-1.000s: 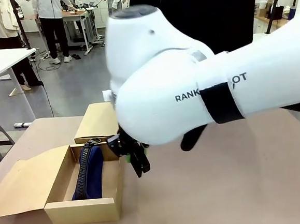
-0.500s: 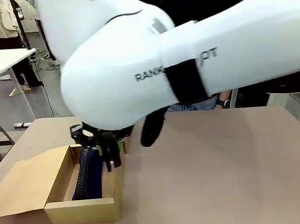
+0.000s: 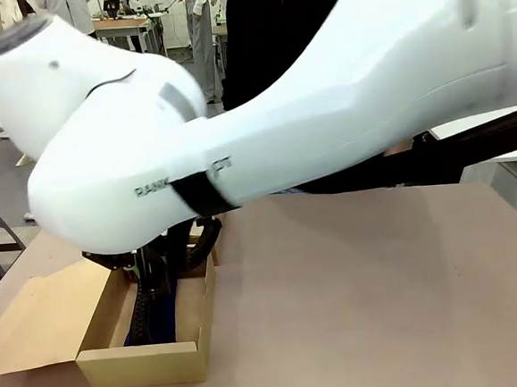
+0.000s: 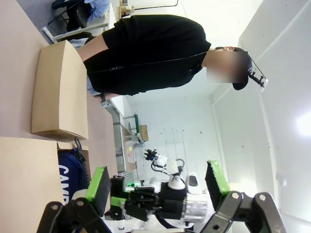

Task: Place items inside the box.
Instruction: Pick up a Pencil pouch or Stapler and place it inside the Mailer Box closest to the robot.

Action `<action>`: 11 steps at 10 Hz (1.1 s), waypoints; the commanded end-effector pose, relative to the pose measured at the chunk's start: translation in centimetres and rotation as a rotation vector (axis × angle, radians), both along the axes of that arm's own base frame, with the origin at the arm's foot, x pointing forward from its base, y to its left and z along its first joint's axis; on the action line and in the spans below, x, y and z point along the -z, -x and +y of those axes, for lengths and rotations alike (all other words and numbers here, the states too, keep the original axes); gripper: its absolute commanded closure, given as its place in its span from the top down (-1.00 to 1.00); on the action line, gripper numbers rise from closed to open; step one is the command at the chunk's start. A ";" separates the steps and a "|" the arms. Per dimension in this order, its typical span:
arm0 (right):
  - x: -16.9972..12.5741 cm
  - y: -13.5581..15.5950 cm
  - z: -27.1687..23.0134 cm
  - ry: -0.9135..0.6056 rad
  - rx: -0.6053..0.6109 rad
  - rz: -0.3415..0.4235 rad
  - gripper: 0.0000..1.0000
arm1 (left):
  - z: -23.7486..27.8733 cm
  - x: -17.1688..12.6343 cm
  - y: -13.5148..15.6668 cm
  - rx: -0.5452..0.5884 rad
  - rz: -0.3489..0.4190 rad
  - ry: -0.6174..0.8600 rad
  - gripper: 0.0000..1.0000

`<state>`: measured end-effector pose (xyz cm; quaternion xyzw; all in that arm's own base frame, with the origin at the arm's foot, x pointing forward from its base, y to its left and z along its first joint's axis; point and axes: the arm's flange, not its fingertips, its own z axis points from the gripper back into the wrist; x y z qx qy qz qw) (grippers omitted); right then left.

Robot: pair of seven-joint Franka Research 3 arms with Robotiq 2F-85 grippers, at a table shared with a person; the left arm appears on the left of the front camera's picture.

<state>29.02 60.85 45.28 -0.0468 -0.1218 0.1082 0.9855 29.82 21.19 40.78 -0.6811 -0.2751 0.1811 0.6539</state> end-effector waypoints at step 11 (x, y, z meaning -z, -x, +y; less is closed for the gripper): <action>4.1 -3.6 -2.4 -0.074 0.154 0.133 0.73 | -0.2 0.0 0.2 0.002 -0.025 -0.002 1.00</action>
